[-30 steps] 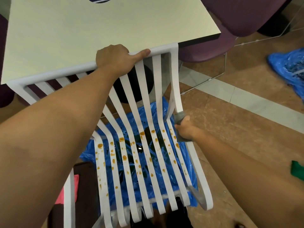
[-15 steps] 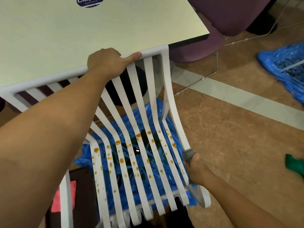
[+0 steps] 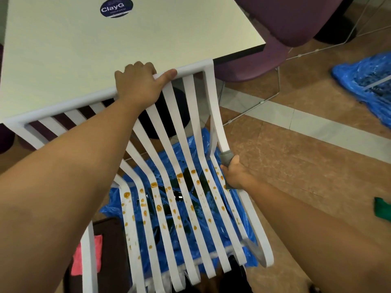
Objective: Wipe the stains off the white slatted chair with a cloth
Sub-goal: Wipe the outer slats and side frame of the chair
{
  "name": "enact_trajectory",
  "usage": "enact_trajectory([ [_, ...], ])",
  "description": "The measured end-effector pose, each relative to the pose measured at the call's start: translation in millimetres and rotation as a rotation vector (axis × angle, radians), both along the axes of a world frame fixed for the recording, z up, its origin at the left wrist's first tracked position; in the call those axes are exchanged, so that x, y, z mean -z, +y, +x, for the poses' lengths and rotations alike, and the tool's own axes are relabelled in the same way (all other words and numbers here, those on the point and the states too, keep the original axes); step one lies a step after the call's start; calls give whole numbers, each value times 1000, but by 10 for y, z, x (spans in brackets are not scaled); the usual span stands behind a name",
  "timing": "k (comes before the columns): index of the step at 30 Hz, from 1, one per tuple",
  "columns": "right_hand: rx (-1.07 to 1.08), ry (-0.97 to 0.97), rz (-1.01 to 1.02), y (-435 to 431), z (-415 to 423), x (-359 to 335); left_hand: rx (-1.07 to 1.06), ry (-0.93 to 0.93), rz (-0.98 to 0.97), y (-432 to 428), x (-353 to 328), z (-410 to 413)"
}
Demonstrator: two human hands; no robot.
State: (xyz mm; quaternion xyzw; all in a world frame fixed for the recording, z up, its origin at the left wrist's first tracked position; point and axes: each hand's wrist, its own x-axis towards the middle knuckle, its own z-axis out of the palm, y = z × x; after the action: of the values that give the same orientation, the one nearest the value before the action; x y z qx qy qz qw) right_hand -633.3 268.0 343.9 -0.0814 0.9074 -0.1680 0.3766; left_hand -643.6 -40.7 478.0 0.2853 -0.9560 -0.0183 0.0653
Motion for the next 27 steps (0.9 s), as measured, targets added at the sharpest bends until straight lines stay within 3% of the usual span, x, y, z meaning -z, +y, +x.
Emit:
enact_trajectory([
  [11, -3, 5, 15, 913, 759, 146, 11, 176, -114, 282, 330, 256],
  [18, -14, 3, 93, 1103, 1032, 184, 113, 147, -60, 422, 367, 616],
  [20, 2, 6, 125, 1038, 970, 204, 149, 122, 11, 513, 400, 786],
  [24, 21, 20, 141, 876, 829, 260, 139, 73, 374, 769, 680, 1385],
  [27, 54, 25, 130, 767, 740, 295, 34, 51, 456, 950, 1030, 2164],
])
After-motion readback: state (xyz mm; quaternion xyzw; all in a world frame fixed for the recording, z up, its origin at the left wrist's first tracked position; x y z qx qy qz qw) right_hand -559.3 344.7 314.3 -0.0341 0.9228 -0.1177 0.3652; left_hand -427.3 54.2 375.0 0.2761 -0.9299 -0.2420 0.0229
